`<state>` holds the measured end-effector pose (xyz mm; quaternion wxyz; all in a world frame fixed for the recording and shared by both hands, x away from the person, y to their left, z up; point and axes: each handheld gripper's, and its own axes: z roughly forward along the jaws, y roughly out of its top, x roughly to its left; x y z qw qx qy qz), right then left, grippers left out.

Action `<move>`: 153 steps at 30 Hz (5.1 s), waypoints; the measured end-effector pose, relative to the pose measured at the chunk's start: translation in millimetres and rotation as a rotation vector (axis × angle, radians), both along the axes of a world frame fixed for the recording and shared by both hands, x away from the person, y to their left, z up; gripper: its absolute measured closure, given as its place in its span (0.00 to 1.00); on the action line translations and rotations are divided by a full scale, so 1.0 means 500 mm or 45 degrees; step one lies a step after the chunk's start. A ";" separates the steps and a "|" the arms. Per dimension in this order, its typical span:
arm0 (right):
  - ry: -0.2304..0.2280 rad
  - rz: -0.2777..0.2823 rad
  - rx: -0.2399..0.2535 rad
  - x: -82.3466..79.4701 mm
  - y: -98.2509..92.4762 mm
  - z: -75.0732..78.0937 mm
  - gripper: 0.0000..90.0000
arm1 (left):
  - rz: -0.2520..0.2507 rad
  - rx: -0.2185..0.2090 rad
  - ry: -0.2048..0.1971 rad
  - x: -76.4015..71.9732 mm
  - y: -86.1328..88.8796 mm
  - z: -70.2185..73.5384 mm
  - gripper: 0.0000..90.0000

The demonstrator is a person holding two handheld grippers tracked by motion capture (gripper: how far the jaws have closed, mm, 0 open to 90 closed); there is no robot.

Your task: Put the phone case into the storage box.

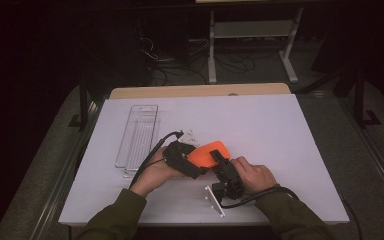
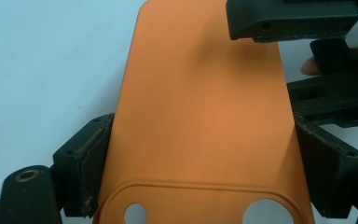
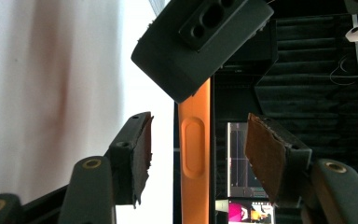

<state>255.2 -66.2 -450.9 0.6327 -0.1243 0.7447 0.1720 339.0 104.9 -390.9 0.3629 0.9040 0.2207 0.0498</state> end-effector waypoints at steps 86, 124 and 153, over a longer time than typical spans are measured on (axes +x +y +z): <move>-0.007 -0.001 0.008 -0.006 -0.005 0.014 0.89 | -0.024 -0.111 0.044 0.005 0.006 0.001 0.10; 0.075 -0.110 0.013 0.023 -0.045 0.027 0.88 | -0.063 -0.121 -0.017 0.013 0.078 0.026 0.00; 0.233 -0.164 0.170 0.040 -0.062 0.039 0.88 | -0.031 -0.057 -0.039 0.018 0.091 0.017 0.00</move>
